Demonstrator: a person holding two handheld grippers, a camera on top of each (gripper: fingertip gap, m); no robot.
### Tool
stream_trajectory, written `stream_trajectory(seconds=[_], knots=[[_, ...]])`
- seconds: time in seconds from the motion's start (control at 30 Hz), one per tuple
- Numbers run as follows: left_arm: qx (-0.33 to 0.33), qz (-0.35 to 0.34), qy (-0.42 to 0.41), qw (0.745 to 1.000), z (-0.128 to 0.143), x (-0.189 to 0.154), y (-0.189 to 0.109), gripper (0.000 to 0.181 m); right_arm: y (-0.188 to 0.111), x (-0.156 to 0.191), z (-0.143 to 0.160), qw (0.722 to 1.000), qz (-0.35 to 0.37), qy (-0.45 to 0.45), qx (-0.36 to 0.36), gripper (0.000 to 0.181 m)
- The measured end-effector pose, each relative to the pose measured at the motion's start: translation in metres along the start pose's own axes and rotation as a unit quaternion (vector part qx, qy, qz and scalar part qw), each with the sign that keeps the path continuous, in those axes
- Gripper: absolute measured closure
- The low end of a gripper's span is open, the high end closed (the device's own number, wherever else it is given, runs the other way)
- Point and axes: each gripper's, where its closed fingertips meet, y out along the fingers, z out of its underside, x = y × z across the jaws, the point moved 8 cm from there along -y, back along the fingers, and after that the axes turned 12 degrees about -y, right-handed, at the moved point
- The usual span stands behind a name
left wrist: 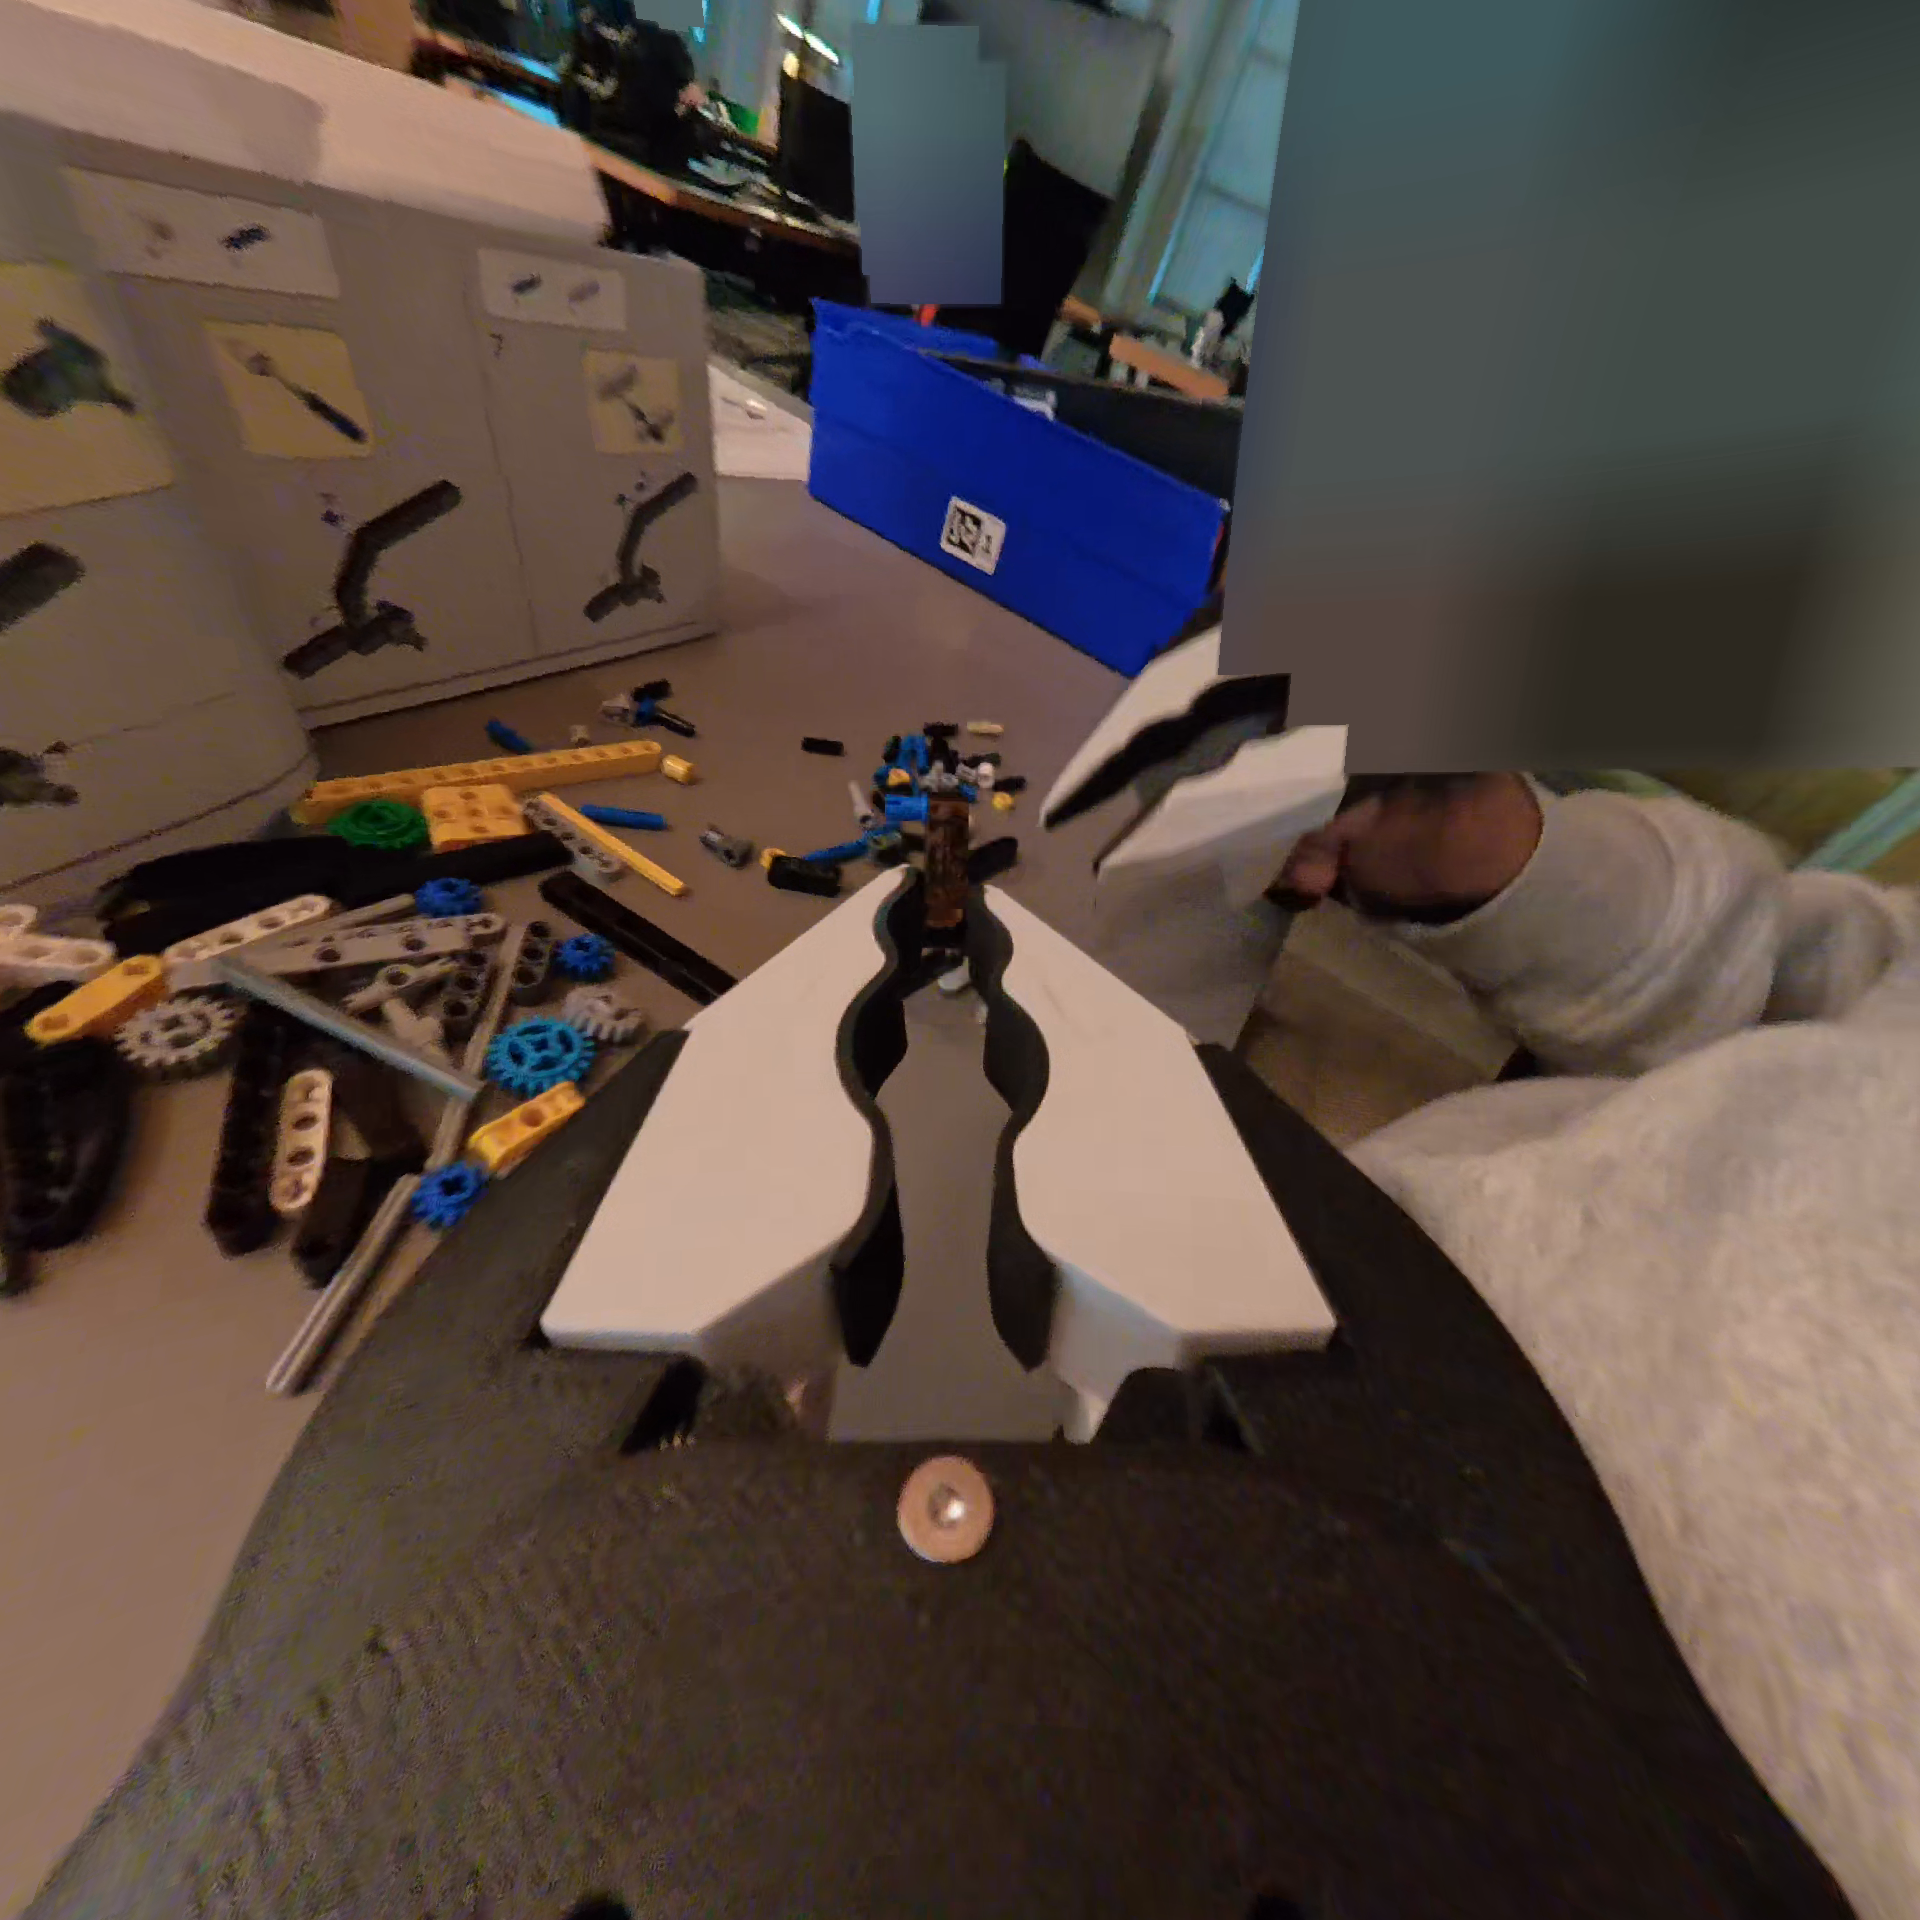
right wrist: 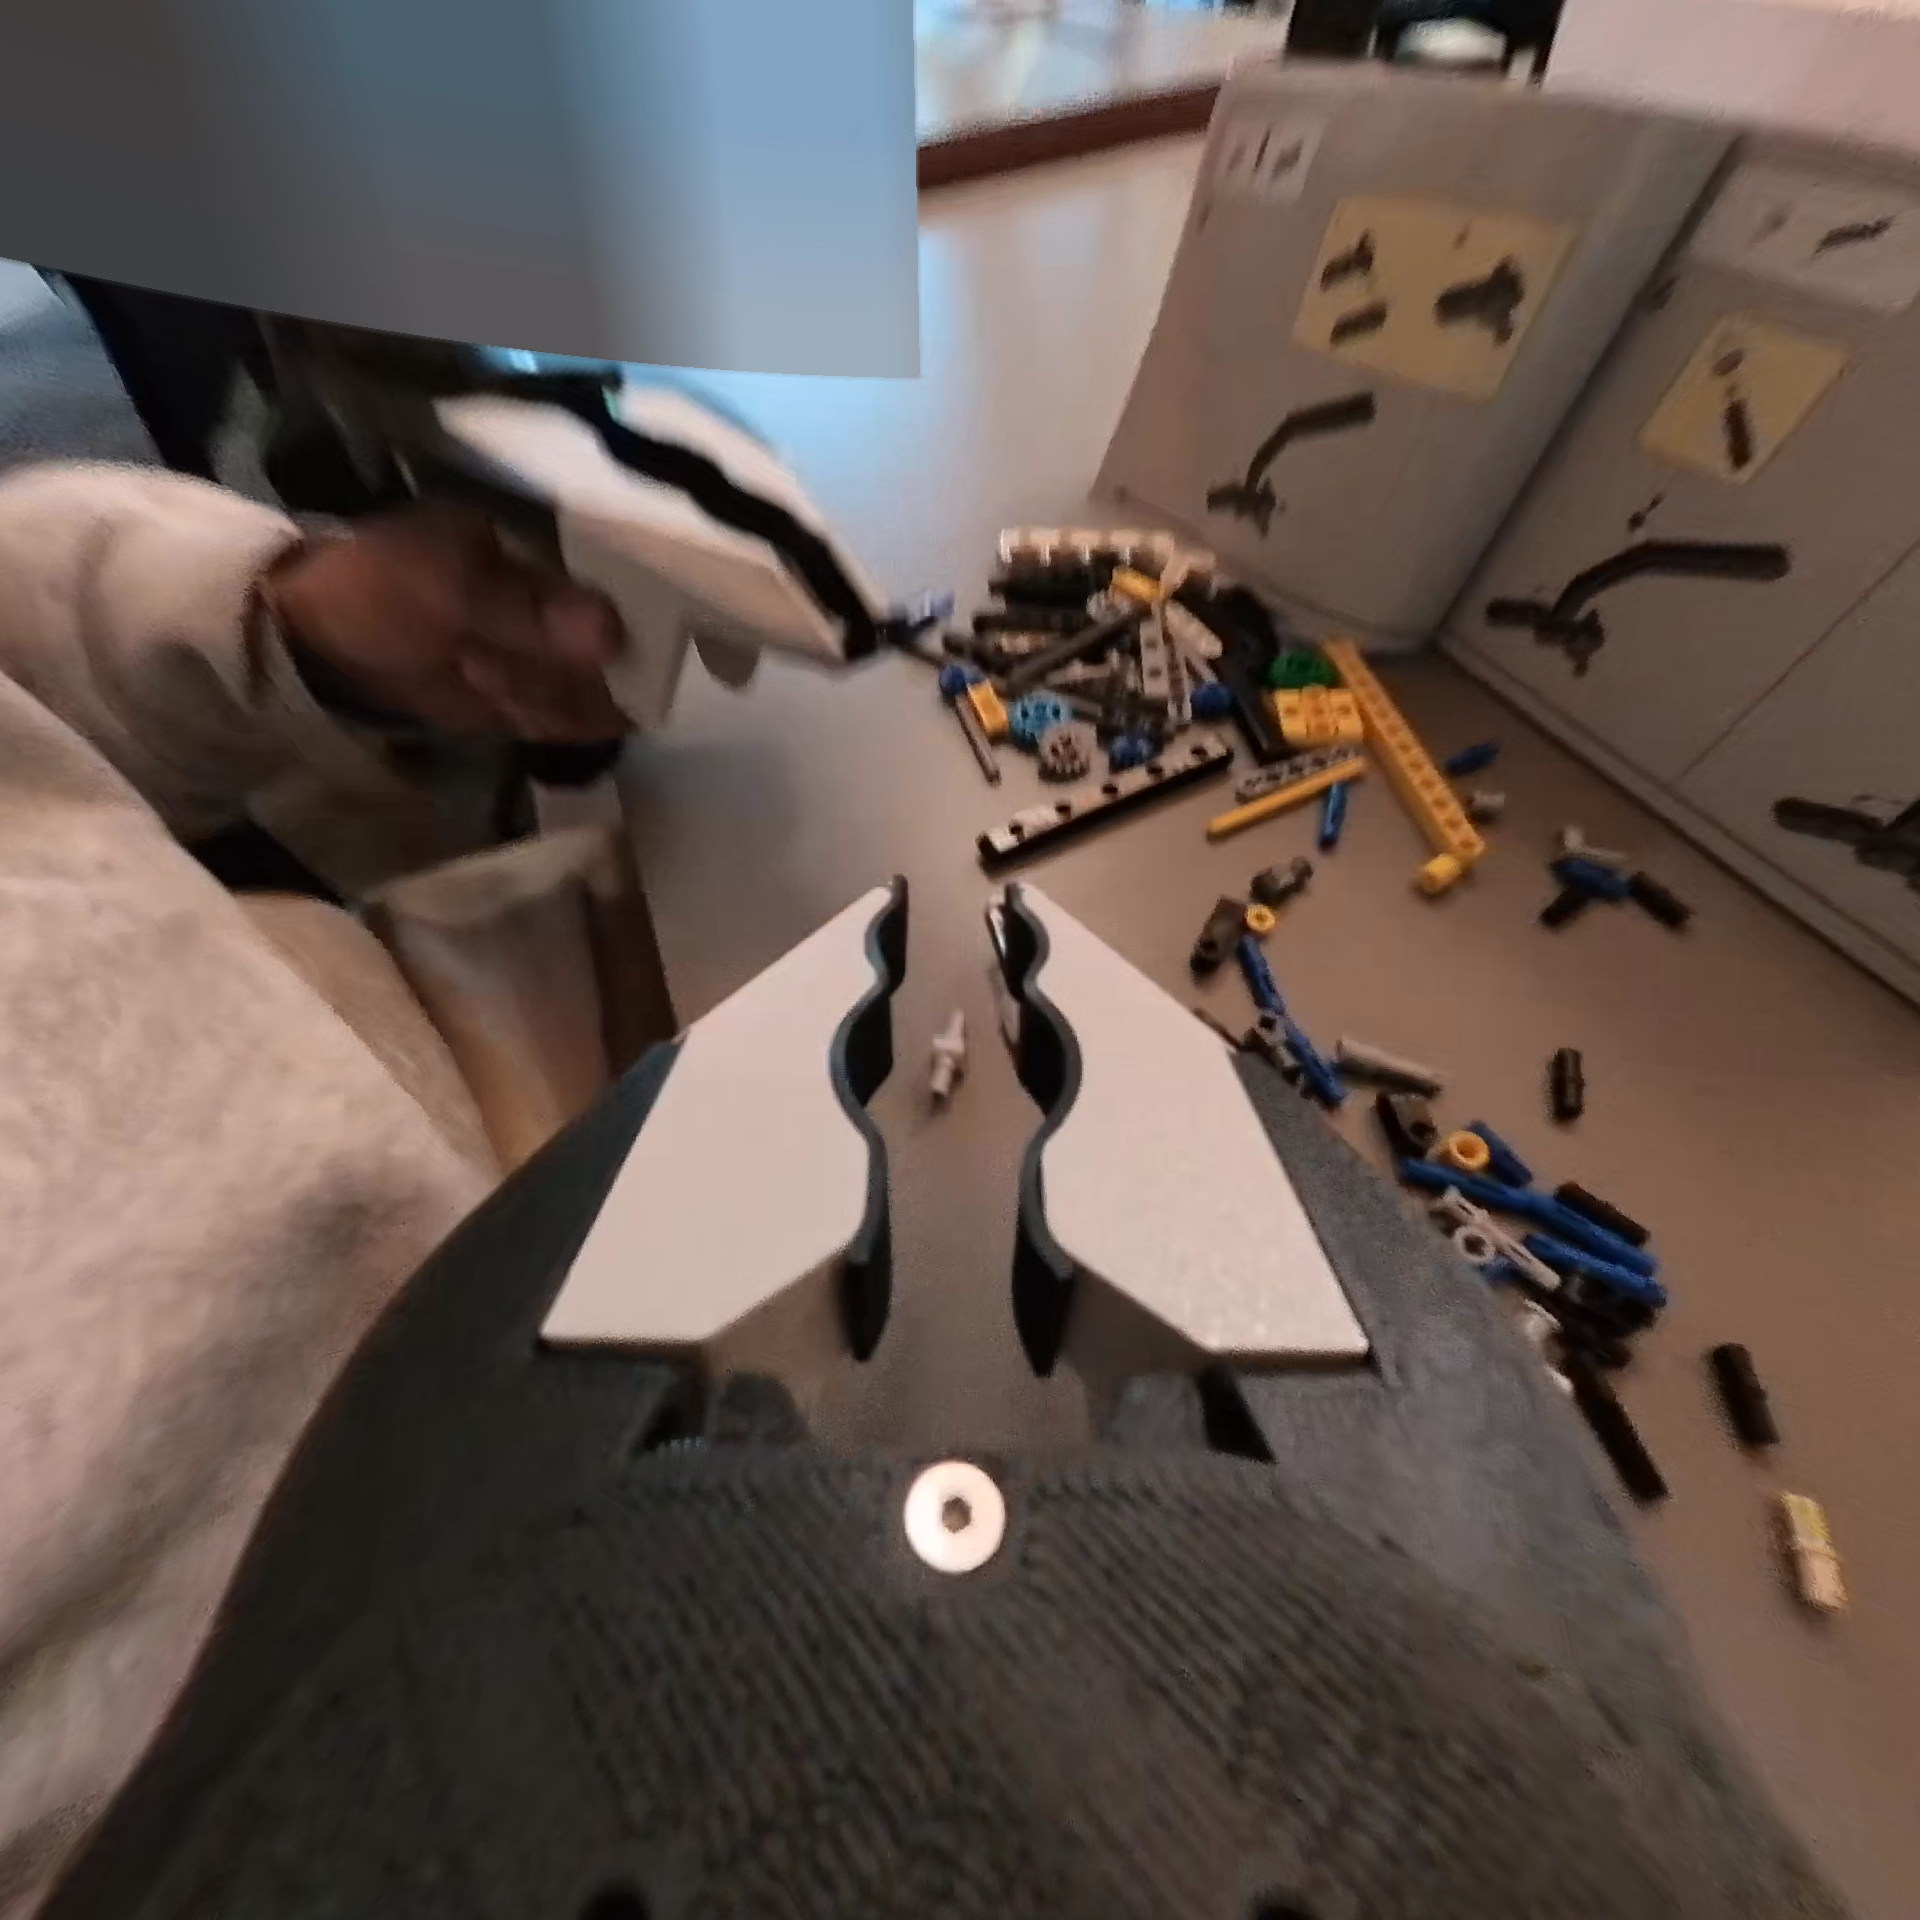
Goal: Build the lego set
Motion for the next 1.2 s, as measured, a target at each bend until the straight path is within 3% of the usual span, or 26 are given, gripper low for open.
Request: stream_trajectory(seconds=[0.03, 0.13, 0.23, 0.8, 1.2], knots=[[0.009, -0.001, 0.016, 1.000, 0.003, -0.003, 0.003, 0.175, -0.003, 0.000, -0.004, 0.999, -0.006, 0.016, -0.028, 0.163], [0.030, 0.000, 0.067, 0.997, 0.009, -0.013, 0.009, 0.175, -0.005, 0.001, -0.011, 0.992, -0.038, 0.075, -0.091, 0.154], [0.053, 0.003, 0.114, 0.992, 0.015, -0.021, 0.013, 0.175, 0.002, 0.002, -0.010, 0.992, -0.021, 0.090, -0.083, 0.145], [0.050, 0.000, 0.192, 0.980, 0.021, -0.034, 0.016, 0.174, 0.015, 0.011, -0.004, 0.981, -0.078, 0.163, -0.077, 0.159], [0.033, -0.009, 0.186, 0.982, 0.019, -0.033, 0.016, 0.173, 0.013, 0.013, -0.008, 0.985, -0.066, 0.132, -0.087, 0.173]])
